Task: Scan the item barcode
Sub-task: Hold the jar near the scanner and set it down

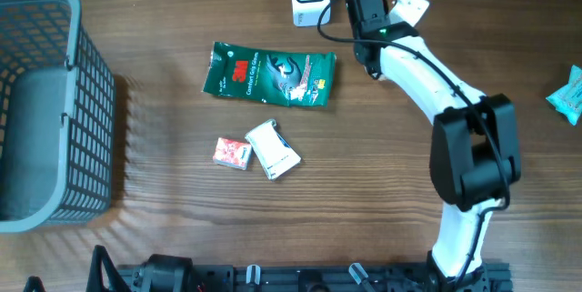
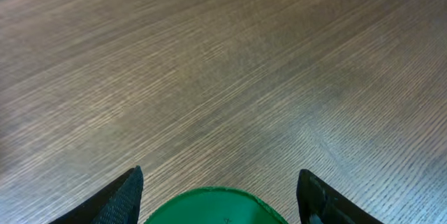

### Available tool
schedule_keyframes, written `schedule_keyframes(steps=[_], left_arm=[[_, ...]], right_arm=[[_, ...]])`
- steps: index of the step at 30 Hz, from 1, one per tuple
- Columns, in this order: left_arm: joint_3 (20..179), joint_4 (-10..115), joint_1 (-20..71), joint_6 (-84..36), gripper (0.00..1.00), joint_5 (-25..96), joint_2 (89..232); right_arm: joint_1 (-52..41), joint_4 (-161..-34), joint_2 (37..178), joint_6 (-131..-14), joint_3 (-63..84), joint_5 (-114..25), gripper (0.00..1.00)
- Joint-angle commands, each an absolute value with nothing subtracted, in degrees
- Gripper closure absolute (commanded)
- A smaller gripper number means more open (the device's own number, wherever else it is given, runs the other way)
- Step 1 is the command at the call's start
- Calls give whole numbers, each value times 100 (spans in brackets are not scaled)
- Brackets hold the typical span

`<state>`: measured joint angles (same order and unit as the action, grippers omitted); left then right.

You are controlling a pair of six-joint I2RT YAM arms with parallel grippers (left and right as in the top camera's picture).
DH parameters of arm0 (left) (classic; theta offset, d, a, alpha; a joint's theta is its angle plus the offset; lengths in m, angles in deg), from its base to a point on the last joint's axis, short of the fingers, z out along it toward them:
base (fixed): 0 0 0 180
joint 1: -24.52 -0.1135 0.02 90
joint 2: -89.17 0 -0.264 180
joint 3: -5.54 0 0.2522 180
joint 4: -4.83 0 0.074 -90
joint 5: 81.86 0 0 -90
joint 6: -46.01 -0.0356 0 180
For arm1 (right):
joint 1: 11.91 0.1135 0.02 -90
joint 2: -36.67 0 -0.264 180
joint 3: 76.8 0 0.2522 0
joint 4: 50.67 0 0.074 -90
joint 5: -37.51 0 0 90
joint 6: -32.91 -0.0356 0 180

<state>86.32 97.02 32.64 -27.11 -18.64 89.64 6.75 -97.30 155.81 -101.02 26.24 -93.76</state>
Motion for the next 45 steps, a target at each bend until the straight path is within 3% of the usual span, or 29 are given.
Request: schedule_keyframes(steps=[1,2,5,8,13,19,20,23,24,25,26,27,33,35,43,45], left_arm=[[8626,9687,3223,-2722,0,-1899,8949],[8626,9687,3223,-2722,0,-1902,8949],[8626,9687,3223,-2722,0,-1902,8949],[8626,9687,3227,-2722,0,-1902,8949],[8626,9687,3227,-2722,0,-1899,8949],[8626,9687,3227,-2720,0,-1897,8949],[8626,9687,3227,-2720,0,-1897,8949],[8626,9687,3227,-2720,0,-1897,8949],[8626,9687,3227,-2720,0,-1897,8949],[8626,9689,3227,-2720,0,-1897,8949],[8626,9687,3227,-2720,0,-1897,8949],[8626,9687,3227,-2720,0,-1897,8949],[8626,9687,3227,-2720,0,-1897,8949],[8626,9687,3227,-2722,0,-1899,8949],[8626,9687,3227,-2722,0,-1899,8949],[8626,9687,3227,-2722,0,-1899,8949]], right_arm=[[662,-9380,15631,-9481,2609,-9796,15],[686,-9271,15626,-8998,2611,-9800,0],[786,-9201,15504,-8084,2711,-9800,0],[895,-9592,14988,-8014,2901,-9507,0],[648,-10691,13734,-8012,3050,-6537,0],[-88,-12009,13898,-7693,3026,-6402,0],[-195,-12132,13948,-7870,3022,-6391,6],[-451,-12239,14079,-8001,3022,-5783,53],[-473,-12217,14086,-7999,3022,-5621,56],[-471,-12188,14086,-7995,3022,-5490,42],[-464,-12184,14086,-7931,3022,-5307,17],[-464,-12188,14120,-7914,3022,-5289,0],[-464,-11679,14988,-9645,3024,-4828,0],[-460,-11218,15222,-9841,3028,-4384,0],[-460,-10879,15712,-10080,3028,-4719,1],[-460,-10903,15786,-10075,3028,-4782,9]])
